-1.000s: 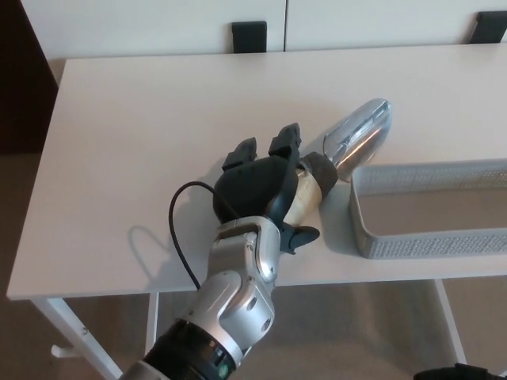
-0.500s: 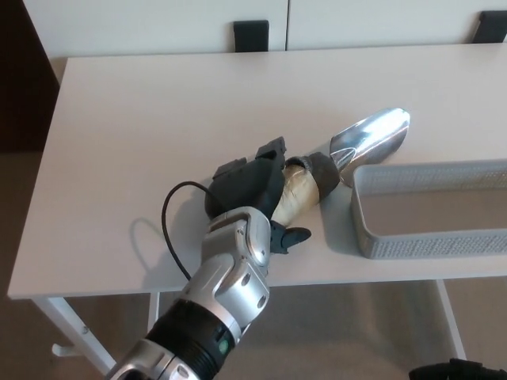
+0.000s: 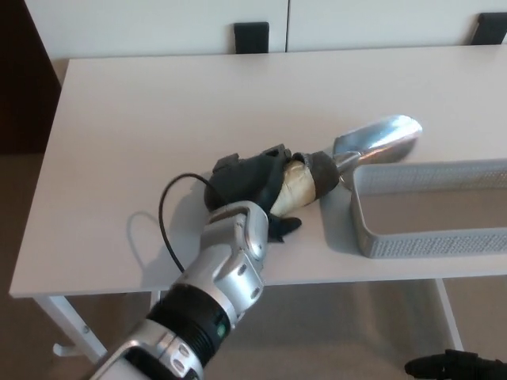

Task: The robot walks towards a desk on which a shovel is kept on the left hand side and a container is kept on the right hand side. The robot picks up the shovel using its left hand and places it in the container.

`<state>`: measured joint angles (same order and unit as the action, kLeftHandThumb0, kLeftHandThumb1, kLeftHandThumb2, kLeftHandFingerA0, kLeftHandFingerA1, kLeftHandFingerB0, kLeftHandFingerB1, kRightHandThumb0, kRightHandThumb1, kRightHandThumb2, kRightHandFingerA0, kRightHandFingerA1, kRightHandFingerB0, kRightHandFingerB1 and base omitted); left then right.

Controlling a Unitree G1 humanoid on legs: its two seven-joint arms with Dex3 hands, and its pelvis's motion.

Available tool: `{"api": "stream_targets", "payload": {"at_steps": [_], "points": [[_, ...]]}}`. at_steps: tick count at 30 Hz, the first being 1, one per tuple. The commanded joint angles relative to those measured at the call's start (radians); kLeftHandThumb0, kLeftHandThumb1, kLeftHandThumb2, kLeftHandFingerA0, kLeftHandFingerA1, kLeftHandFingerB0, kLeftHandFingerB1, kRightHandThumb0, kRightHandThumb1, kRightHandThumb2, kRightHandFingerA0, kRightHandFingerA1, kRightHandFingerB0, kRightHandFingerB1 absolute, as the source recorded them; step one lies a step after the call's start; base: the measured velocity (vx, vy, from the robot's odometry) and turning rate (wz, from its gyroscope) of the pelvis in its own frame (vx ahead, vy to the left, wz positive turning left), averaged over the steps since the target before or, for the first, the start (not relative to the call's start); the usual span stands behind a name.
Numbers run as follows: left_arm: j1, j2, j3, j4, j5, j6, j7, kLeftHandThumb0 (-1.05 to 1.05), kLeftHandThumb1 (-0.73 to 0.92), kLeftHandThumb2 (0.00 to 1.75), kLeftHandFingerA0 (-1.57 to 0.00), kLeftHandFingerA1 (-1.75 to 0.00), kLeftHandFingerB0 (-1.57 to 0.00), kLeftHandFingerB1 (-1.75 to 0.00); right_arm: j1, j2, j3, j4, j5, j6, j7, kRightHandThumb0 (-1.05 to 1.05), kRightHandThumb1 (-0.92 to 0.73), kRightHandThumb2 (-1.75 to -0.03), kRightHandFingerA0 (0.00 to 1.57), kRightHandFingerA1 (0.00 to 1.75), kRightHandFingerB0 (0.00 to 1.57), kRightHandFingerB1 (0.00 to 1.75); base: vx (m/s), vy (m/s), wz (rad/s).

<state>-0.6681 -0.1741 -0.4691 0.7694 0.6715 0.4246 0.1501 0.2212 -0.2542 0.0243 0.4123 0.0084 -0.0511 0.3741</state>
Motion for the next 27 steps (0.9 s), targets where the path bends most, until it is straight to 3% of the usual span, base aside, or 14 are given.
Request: {"api": "stream_targets", "payload": {"at_steps": [1,4,10,12,13,14,15,16,18,19,21,25,26,27], "points": [[0.020,0.036,-0.049,0.051,-0.024,-0.113,-0.072,-0.28,0.75,0.62,-0.97,-1.02,-0.72,-0.63,-0.011,-0.021,0.003,-0.022,-0.004,0.028,0.010,-0.20,-0.56,-0.56,0.77,0.60,0.62,0.52,0.00,0.000,0.00],[0.046,0.041,-0.021,0.034,-0.060,-0.155,-0.038,-0.25,0.79,0.65,-0.77,-1.32,-0.58,-0.94,-0.011,-0.018,-0.001,-0.028,0.006,0.039,0.017,-0.19,-0.57,-0.56,0.76,0.61,0.61,0.53,0.00,0.000,0.00],[0.089,0.025,0.081,-0.010,-0.113,-0.203,0.040,-0.36,0.87,0.66,-0.71,-1.49,-0.45,-1.34,-0.020,-0.020,-0.001,-0.031,0.003,0.058,0.018,-0.19,-0.58,-0.56,0.76,0.60,0.61,0.53,0.00,0.000,0.00],[0.091,0.024,0.110,-0.014,-0.133,-0.227,0.033,-0.30,0.83,0.67,-0.68,-1.55,-0.46,-1.22,-0.018,-0.022,-0.002,-0.037,0.003,0.063,0.019,-0.19,-0.58,-0.56,0.76,0.60,0.61,0.52,0.00,0.000,0.00],[0.099,0.028,0.118,-0.028,-0.136,-0.240,0.039,-0.30,0.80,0.67,-0.65,-1.46,-0.57,-0.92,-0.018,-0.021,-0.001,-0.029,0.003,0.050,0.022,-0.18,-0.59,-0.56,0.76,0.61,0.61,0.53,0.00,0.000,0.00],[0.098,0.027,0.120,-0.027,-0.134,-0.242,0.039,-0.30,0.80,0.67,-0.65,-1.46,-0.57,-0.92,-0.020,-0.021,-0.001,-0.028,0.004,0.050,0.023,-0.18,-0.59,-0.56,0.76,0.61,0.61,0.53,0.00,0.000,0.00],[0.101,0.023,0.139,-0.041,-0.148,-0.239,0.046,-0.30,0.78,0.67,-0.73,-1.46,-0.61,-0.71,-0.018,-0.018,-0.002,-0.032,0.006,0.054,0.022,-0.17,-0.59,-0.56,0.75,0.61,0.62,0.53,0.00,0.000,0.00],[0.104,0.017,0.165,-0.055,-0.167,-0.236,0.050,-0.29,0.67,1.05,-0.91,-1.08,-0.53,-0.67,-0.015,-0.020,0.000,-0.038,0.002,0.056,0.019,-0.18,-0.59,-0.57,0.75,0.61,0.62,0.53,0.00,0.000,0.00],[0.106,0.007,0.185,-0.067,-0.178,-0.219,0.047,-0.29,0.67,1.05,-0.93,-1.08,-0.48,-0.64,-0.010,-0.020,-0.002,-0.042,0.003,0.060,0.018,-0.18,-0.59,-0.57,0.76,0.60,0.61,0.53,0.00,0.000,0.00],[0.111,-0.002,0.211,-0.079,-0.205,-0.221,0.042,-0.31,0.86,0.65,-0.90,-1.35,-0.58,-0.72,-0.008,-0.022,-0.002,-0.042,0.002,0.056,0.019,-0.18,-0.59,-0.56,0.75,0.60,0.61,0.53,0.00,0.000,0.00],[0.117,-0.016,0.260,-0.095,-0.243,-0.227,0.056,-0.31,0.85,0.66,-0.95,-1.31,-0.41,-0.43,-0.008,-0.020,-0.002,-0.033,0.002,0.049,0.019,-0.18,-0.58,-0.56,0.75,0.60,0.62,0.53,0.00,0.000,0.00],[0.121,-0.058,0.382,-0.120,-0.340,-0.233,0.074,-0.29,0.84,0.67,-1.06,-1.36,-0.34,-0.38,-0.007,-0.022,0.001,-0.034,-0.002,0.050,0.018,-0.19,-0.58,-0.56,0.75,0.60,0.62,0.53,0.00,0.000,0.00],[0.118,-0.066,0.403,-0.121,-0.351,-0.232,0.079,-0.30,0.84,0.67,-1.03,-1.36,-0.47,-0.43,-0.008,-0.021,0.003,-0.035,-0.006,0.053,0.014,-0.19,-0.58,-0.56,0.75,0.60,0.62,0.53,0.00,0.000,0.00],[0.117,-0.066,0.412,-0.120,-0.355,-0.240,0.080,-0.28,0.86,0.65,-1.03,-1.34,-0.68,-0.70,-0.008,-0.020,0.004,-0.037,-0.007,0.057,0.012,-0.18,-0.58,-0.56,0.75,0.60,0.62,0.53,0.00,0.000,0.00]]}}
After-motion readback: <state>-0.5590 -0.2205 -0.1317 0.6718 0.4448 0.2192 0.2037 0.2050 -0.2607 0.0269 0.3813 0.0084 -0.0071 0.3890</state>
